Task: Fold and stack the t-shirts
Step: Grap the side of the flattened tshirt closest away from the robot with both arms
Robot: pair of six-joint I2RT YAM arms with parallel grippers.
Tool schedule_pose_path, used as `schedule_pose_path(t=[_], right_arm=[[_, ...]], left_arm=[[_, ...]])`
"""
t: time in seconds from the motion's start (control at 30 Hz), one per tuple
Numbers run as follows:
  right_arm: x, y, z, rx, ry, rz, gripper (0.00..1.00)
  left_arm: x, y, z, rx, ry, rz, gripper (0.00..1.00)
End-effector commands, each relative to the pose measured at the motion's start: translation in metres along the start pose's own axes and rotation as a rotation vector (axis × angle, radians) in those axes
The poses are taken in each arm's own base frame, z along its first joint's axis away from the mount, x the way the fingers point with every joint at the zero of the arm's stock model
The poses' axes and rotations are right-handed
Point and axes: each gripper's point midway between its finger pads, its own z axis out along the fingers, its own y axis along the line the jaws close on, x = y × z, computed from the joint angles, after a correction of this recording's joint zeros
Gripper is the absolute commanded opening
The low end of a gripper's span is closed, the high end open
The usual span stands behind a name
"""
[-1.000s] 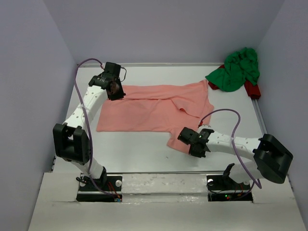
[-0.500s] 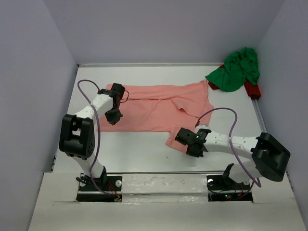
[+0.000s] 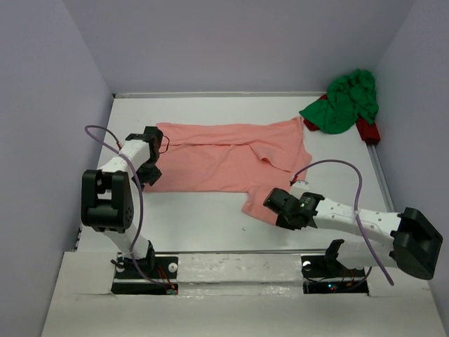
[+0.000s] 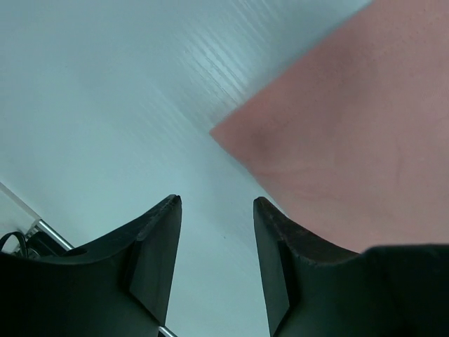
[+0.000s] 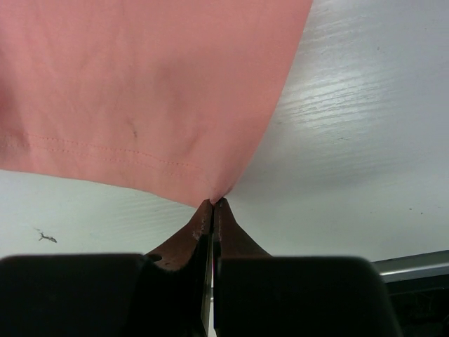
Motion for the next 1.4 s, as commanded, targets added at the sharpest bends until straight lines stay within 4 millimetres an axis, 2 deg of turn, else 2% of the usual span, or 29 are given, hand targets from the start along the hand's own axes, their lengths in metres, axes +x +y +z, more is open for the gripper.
schedule_pose_path(t=[0.0, 0.37, 0.57, 0.8, 1.0, 1.37], right_arm=[[-0.007, -0.002, -0.004, -0.028, -0.052, 0.004, 0.00], [-0.005, -0.005, -0.004, -0.016, -0.042, 0.009, 0.00], [-0.004, -0.004, -0.003, -0.014, -0.037, 0.004, 0.00], [-0.005, 0.000, -0.003, -0.015, -0.037, -0.003, 0.00], [-0.003, 0.002, -0.001, -0.010, -0.026, -0.007, 0.00], [-0.005, 0.002, -0.003, -0.009, -0.029, -0.006, 0.00]], left_arm=[[-0.010, 0.023, 0.004, -0.058, -0.035, -0.056, 0.55], [-0.013, 0.032, 0.017, -0.056, -0.012, -0.061, 0.49], [-0.018, 0.029, 0.024, -0.001, 0.000, -0.074, 0.47], [-0.004, 0.003, 0.035, 0.125, 0.068, -0.020, 0.46], [-0.001, -0.010, 0.035, 0.190, 0.091, 0.006, 0.45], [0.010, 0.001, 0.053, 0.088, 0.130, 0.017, 0.46]])
